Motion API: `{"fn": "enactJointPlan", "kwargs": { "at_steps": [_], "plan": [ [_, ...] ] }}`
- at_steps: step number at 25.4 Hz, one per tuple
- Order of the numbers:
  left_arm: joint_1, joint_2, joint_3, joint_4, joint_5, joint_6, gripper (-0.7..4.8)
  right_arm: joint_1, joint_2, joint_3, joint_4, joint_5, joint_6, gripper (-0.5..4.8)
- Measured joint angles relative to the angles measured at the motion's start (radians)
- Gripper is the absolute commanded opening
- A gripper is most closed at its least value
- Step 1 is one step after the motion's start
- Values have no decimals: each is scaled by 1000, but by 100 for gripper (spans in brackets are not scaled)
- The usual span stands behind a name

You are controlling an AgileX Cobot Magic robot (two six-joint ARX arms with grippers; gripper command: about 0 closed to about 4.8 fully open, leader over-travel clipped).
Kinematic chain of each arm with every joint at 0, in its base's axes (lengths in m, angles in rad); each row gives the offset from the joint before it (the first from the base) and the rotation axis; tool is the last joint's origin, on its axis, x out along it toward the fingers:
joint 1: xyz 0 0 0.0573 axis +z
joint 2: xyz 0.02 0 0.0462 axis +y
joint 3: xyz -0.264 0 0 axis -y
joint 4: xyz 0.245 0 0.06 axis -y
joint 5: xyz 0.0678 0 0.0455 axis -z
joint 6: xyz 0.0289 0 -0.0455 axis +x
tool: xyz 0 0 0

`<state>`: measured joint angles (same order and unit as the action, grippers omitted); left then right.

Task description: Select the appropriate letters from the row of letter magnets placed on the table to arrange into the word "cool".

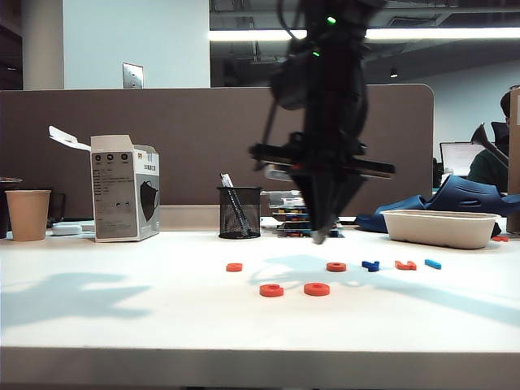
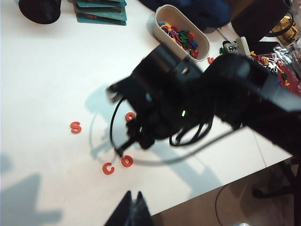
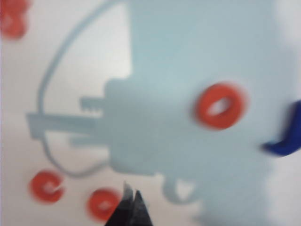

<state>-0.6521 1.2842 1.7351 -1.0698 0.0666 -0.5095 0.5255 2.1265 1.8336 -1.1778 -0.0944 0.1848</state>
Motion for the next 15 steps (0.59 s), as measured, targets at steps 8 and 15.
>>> {"fn": "enactJointPlan", "kwargs": {
  "at_steps": [8,15],
  "plan": [
    [0,0,0,0,0,0,-4,-111,37,-1,149,-13,0,-2],
    [0,0,0,0,0,0,-4,-123,84,3,166,-41,0,-2]
  ]
}}
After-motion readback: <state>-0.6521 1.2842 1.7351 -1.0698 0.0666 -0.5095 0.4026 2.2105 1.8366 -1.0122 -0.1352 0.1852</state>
